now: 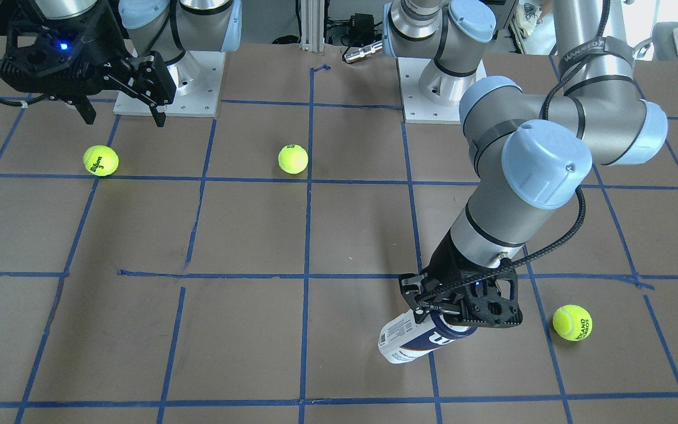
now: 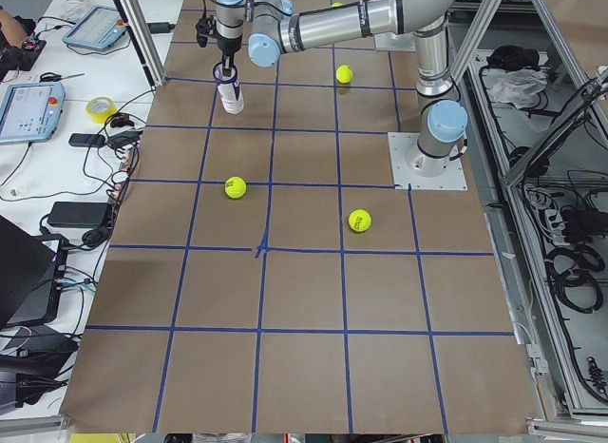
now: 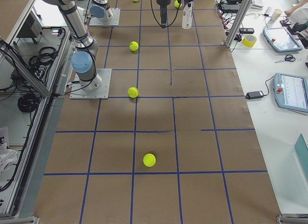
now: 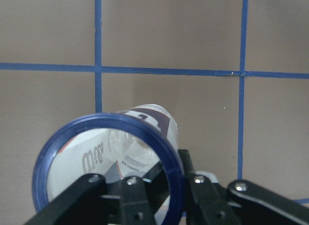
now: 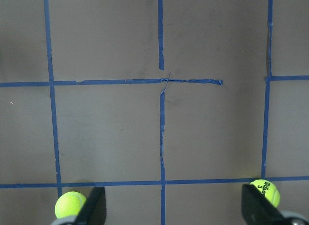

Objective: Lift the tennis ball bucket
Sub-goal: 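Lift the can with the left gripper and swing it upright, then set the can upright on the table with the left gripper, then open the left gripper and raise it away from the can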

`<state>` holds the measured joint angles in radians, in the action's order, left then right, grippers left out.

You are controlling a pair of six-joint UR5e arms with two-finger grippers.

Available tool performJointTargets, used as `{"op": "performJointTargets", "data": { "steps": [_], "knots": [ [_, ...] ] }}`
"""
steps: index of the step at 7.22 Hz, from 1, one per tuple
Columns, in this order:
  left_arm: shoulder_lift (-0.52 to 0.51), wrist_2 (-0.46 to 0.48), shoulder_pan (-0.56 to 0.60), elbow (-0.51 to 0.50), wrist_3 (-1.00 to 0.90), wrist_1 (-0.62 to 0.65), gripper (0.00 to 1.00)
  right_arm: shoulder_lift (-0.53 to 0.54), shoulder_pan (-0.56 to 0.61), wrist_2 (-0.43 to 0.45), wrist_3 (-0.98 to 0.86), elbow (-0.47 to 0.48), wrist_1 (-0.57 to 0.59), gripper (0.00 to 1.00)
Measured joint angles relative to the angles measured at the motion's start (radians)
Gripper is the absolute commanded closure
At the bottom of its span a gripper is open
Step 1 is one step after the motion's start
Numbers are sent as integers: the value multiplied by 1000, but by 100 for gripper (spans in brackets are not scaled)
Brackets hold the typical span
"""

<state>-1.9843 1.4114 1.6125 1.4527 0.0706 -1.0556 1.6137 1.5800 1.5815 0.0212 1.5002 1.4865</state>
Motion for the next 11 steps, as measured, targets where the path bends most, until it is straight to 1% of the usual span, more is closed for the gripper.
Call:
{"op": "performJointTargets", "data": {
  "steps": [1, 2, 3, 5, 8, 9, 11],
  "knots": [
    [-9, 25, 16, 2, 0, 1, 100, 0, 0, 0, 0, 0, 0, 0],
    [-16, 48, 28, 4, 0, 1, 31, 0, 0, 0, 0, 0, -1, 0],
    [-22, 58, 36, 4, 2, 0, 0, 0, 0, 0, 0, 0, -1, 0],
    [-25, 55, 43, -1, 13, -24, 0, 0, 0, 0, 0, 0, -2, 0],
    [4, 62, 60, -29, 30, -101, 0, 1, 0, 0, 0, 0, -2, 0],
    [16, 69, 63, -54, 31, -141, 0, 2, 0, 0, 0, 1, -3, 0],
    [56, 121, 59, -125, 21, -287, 0, 4, 0, 0, 0, 2, -2, 0]
  ]
}}
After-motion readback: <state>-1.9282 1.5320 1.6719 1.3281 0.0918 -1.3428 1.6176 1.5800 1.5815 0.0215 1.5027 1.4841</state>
